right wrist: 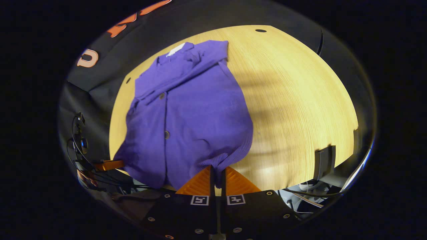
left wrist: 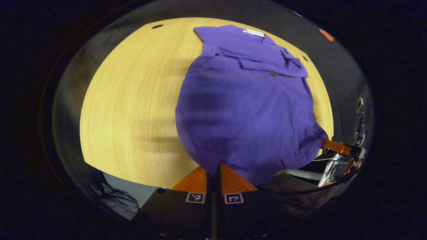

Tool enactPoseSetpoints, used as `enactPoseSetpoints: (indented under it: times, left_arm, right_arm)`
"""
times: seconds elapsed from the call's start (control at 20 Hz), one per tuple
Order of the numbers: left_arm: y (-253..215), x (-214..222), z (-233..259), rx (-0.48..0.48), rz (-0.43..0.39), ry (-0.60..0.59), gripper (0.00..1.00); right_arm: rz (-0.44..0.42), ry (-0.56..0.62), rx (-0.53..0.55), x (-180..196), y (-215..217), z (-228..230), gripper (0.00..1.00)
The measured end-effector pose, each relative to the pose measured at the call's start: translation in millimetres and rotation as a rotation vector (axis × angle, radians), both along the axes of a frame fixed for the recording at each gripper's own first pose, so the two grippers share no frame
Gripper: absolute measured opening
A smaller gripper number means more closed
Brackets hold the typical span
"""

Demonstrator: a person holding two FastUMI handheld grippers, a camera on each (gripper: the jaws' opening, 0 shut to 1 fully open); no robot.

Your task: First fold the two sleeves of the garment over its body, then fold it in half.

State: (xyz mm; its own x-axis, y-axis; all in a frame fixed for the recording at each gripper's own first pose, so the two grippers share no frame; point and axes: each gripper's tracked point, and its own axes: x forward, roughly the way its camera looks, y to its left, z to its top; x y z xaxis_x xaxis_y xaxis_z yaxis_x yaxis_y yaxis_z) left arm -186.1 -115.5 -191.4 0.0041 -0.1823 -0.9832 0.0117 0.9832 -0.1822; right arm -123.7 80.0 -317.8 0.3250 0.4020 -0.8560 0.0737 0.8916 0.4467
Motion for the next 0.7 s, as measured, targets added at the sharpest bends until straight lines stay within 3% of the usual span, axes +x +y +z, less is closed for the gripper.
enactPoseSetpoints:
  times: [0.2,0.7]
  left_arm:
    - [1.8,38.6,20.9,0.018,-0.059,-0.082,0.07]
    - [4.3,128.3,54.3,-0.073,-0.161,-0.175,0.07]
  right_arm:
    - [-0.008,-0.078,0.014,30.6,6.3,28.1,0.05]
    - [-0.067,-0.218,-0.054,90.7,20.6,88.5,0.05]
